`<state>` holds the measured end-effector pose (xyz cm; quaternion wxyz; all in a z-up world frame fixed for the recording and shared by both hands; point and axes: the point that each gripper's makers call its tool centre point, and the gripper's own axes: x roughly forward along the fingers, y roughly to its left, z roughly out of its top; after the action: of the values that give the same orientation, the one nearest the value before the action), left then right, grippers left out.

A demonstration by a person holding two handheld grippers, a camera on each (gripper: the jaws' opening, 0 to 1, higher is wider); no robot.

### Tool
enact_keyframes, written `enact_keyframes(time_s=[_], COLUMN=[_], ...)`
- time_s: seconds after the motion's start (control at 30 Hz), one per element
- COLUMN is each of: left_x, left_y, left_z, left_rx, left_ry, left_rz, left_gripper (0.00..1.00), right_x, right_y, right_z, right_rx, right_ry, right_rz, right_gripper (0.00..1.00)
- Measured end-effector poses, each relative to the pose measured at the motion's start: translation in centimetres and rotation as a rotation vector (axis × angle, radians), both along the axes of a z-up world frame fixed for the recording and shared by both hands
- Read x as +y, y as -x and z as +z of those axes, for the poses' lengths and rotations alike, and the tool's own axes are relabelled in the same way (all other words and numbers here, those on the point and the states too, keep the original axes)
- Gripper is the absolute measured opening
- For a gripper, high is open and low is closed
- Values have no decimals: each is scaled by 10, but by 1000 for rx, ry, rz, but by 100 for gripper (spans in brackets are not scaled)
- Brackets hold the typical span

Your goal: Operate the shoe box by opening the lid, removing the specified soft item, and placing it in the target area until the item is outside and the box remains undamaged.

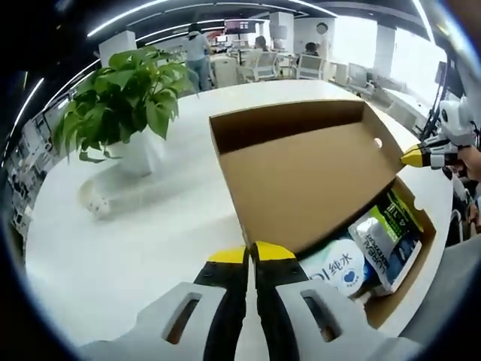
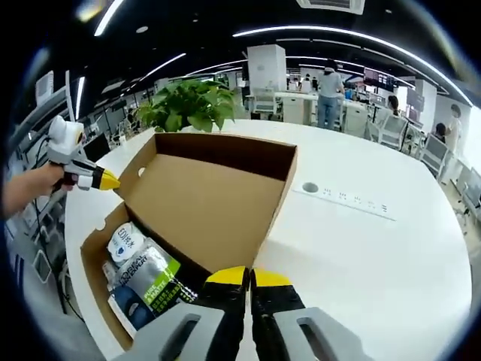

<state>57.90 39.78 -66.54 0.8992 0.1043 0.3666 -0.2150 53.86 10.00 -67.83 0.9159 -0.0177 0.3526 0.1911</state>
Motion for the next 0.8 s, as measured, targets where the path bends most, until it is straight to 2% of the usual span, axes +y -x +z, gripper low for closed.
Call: enact_keyframes(time_s=[0.37,0.8], left_x=[0,-1], left_y=[-12,-19], left_z=[-7,-15], left_rx=[46,48], left_ry=[-40,-61], left_rz=[-29,-18], left_gripper=[2,2], right_x=[-1,-2], right_y=[-7,-14], right_z=[-6,-13], right_rx=[51,66], right_ry=[-36,-44], right_rz=[-15,-30], right_gripper=[0,0])
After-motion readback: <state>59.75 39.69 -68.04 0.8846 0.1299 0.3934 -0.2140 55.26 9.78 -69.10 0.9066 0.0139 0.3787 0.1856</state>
